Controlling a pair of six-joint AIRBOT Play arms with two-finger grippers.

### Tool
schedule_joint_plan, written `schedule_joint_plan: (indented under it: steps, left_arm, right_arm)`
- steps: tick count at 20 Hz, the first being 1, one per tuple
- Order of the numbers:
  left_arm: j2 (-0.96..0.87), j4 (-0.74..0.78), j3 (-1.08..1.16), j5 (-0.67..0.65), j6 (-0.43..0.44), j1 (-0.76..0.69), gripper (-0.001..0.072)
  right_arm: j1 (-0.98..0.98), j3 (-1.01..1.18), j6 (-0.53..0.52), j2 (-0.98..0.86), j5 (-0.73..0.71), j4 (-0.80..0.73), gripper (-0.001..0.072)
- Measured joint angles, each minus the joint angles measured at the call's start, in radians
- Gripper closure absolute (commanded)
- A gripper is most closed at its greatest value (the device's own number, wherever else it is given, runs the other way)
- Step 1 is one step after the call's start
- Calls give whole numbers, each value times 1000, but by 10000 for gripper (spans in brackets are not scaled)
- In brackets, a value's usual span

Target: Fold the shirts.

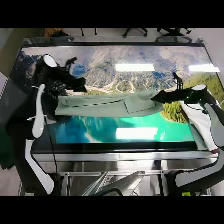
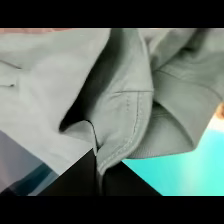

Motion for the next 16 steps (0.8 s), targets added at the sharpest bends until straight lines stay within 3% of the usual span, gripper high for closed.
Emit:
schedule_joint_plan:
  steps: [9,12,16]
  left_arm:
    - [-191,-13,2,339,-91,-430,693]
    - [-193,6,19,390,-106,-473,694]
    - [-51,5,39,303,-95,-396,694]
  right_arm:
    - [2,73,140,277,114,28,697]
    - [2,75,153,299,148,19,697]
    - [10,76,159,314,164,54,697]
